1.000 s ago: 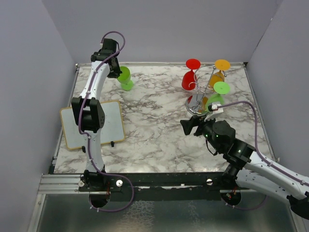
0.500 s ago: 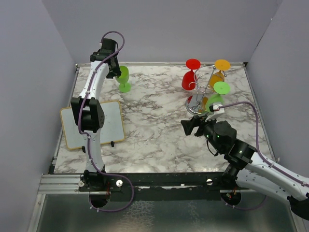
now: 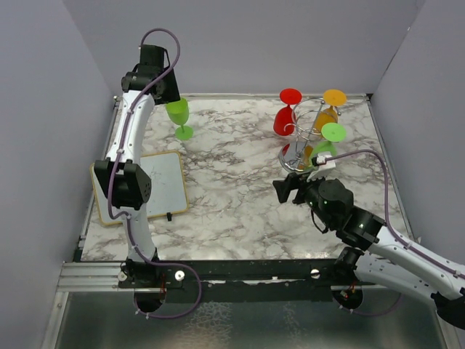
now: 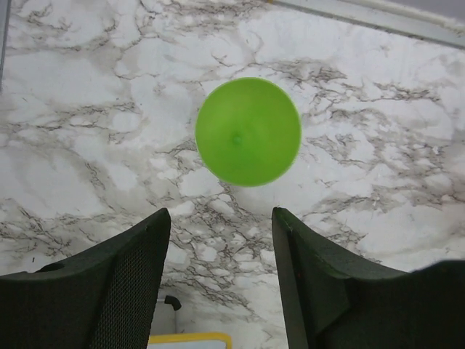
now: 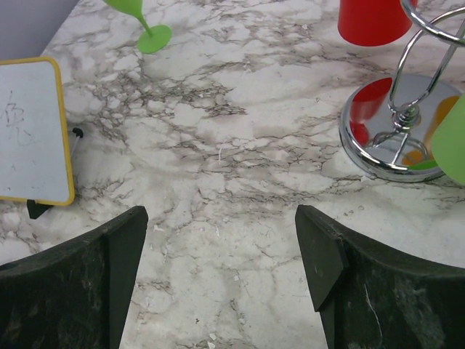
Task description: Take the wine glass off the wine glass rack
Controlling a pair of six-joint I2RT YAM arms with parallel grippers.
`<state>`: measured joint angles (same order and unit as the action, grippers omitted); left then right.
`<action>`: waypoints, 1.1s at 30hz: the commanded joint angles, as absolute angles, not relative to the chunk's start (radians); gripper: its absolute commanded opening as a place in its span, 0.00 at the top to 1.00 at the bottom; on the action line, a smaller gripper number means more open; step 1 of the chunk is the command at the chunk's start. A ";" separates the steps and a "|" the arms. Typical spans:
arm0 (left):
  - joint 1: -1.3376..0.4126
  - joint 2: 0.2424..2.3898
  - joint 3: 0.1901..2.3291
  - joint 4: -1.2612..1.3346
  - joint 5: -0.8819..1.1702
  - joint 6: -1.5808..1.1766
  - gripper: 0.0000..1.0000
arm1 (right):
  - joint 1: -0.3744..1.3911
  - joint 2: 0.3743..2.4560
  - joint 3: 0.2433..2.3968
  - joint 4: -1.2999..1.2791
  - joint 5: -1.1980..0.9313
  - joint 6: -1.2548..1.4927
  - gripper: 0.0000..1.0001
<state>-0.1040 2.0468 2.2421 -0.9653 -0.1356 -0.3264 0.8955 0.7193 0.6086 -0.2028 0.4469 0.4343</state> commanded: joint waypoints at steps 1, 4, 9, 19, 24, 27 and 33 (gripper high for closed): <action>-0.098 1.907 2.188 -0.934 -0.069 -0.311 0.39 | 0.898 0.716 0.680 -0.258 0.528 0.381 0.16; -0.107 1.786 2.038 -0.835 0.039 -0.321 0.39 | 0.898 0.714 0.717 -0.302 0.548 0.347 0.16; -0.138 1.535 1.705 -0.585 0.152 -0.342 0.35 | 0.899 0.719 0.807 -0.386 0.577 0.256 0.16; -0.152 1.153 1.131 -0.134 0.200 -0.348 0.29 | 0.899 0.815 1.045 -0.503 0.720 0.079 0.16; -0.155 1.111 1.066 -0.090 0.259 -0.374 0.29 | 0.899 0.907 1.148 -0.524 0.775 -0.031 0.16; -0.155 1.105 1.059 -0.093 0.265 -0.369 0.30 | 0.899 0.975 1.201 -0.528 0.858 -0.099 0.16; -0.156 1.063 1.028 -0.087 0.254 -0.361 0.30 | 0.898 1.129 1.307 -0.530 0.908 -0.199 0.16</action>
<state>-0.1539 1.1103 1.0439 -0.1394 0.2283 -0.3614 0.8955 1.0618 1.2396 -0.5167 0.8295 -0.0963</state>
